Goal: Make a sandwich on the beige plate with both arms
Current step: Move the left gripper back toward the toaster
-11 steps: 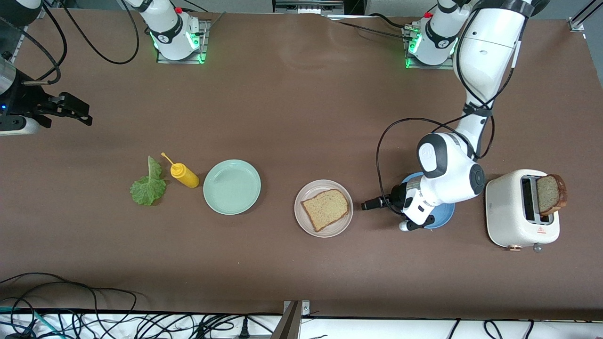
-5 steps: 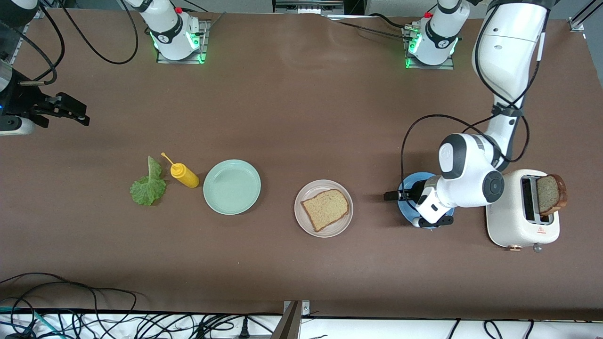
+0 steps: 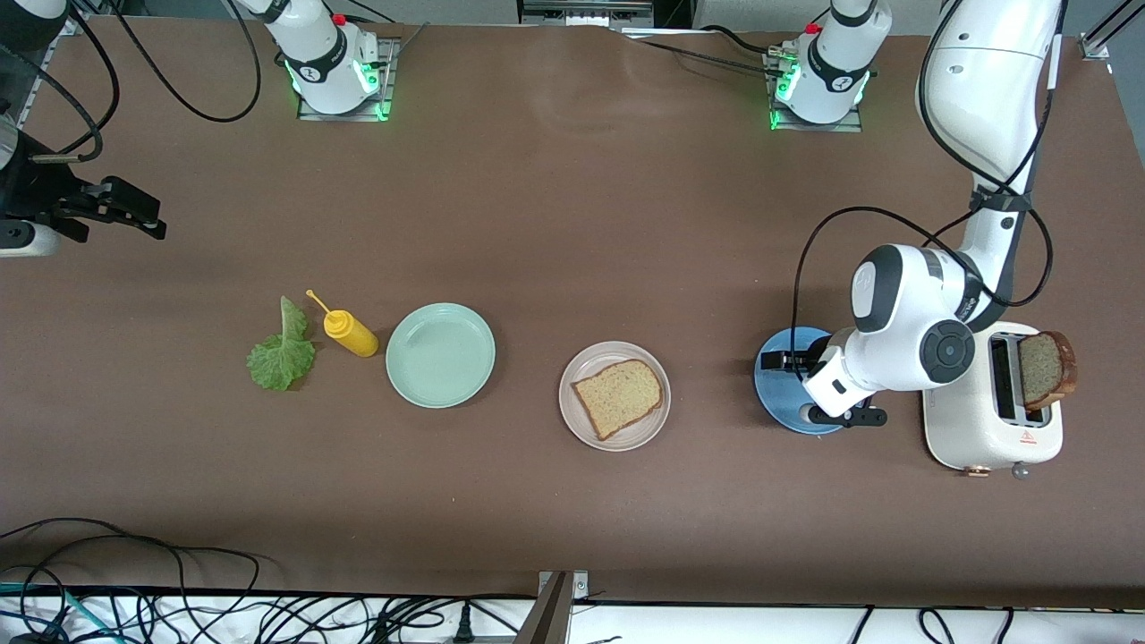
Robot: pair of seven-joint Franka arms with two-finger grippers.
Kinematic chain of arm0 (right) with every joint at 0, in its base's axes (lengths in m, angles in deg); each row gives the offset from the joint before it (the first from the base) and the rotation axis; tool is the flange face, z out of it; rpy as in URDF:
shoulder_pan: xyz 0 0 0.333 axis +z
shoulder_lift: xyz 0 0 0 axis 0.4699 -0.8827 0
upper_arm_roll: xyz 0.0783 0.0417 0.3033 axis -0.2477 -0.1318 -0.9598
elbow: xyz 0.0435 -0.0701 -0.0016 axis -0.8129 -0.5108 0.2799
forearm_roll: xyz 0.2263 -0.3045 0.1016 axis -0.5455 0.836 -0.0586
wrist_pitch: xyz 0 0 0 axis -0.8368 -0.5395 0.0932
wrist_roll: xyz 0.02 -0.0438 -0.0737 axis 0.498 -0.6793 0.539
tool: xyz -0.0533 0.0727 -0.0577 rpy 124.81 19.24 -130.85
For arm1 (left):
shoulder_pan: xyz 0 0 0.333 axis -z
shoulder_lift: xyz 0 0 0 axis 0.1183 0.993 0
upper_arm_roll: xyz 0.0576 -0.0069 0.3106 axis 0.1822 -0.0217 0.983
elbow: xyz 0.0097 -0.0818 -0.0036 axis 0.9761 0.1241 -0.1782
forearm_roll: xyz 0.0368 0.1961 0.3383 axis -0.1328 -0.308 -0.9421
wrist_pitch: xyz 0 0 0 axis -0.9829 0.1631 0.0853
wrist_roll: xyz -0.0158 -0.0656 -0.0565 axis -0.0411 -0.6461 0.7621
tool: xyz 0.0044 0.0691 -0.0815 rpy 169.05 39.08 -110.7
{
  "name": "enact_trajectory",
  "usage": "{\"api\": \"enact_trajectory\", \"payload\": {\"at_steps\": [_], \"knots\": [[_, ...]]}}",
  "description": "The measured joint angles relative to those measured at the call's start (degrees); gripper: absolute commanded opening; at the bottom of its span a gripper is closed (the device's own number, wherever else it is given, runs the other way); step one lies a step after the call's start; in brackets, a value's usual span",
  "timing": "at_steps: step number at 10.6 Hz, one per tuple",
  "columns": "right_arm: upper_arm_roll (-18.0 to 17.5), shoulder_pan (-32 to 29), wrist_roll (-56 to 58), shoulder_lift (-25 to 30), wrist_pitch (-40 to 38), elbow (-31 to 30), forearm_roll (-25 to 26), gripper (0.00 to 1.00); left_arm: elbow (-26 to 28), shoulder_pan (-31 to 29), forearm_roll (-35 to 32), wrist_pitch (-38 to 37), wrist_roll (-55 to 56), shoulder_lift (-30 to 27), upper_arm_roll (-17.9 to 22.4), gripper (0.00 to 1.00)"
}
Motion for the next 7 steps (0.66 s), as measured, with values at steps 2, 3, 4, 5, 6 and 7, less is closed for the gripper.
{"api": "enact_trajectory", "payload": {"at_steps": [2,3,4,5,6,7], "knots": [[0.2,0.1,0.0,0.0,0.0,0.0,0.0,1.0,-0.9,0.0,-5.3,-3.9,0.0,-0.4,0.0,1.0],[0.1,0.2,0.0,0.0,0.0,0.0,0.0,1.0,-1.0,0.0,-6.4,-5.2,0.0,-0.6,0.1,1.0],[0.0,0.3,0.0,0.0,0.0,0.0,0.0,1.0,-1.1,0.0,-7.1,-5.9,0.0,-1.0,0.2,1.0],[-0.1,0.4,0.0,0.0,0.0,0.0,0.0,1.0,-1.1,0.0,-7.6,-6.4,0.0,-1.2,0.5,1.0],[-0.1,0.5,0.0,0.0,0.0,0.0,0.0,1.0,-1.2,-0.1,-8.2,-6.7,0.0,-1.3,1.1,1.0],[-0.1,0.5,0.0,0.0,0.0,0.0,0.0,1.0,-1.6,-0.2,-8.4,-7.0,0.0,-1.6,1.6,1.0]]}}
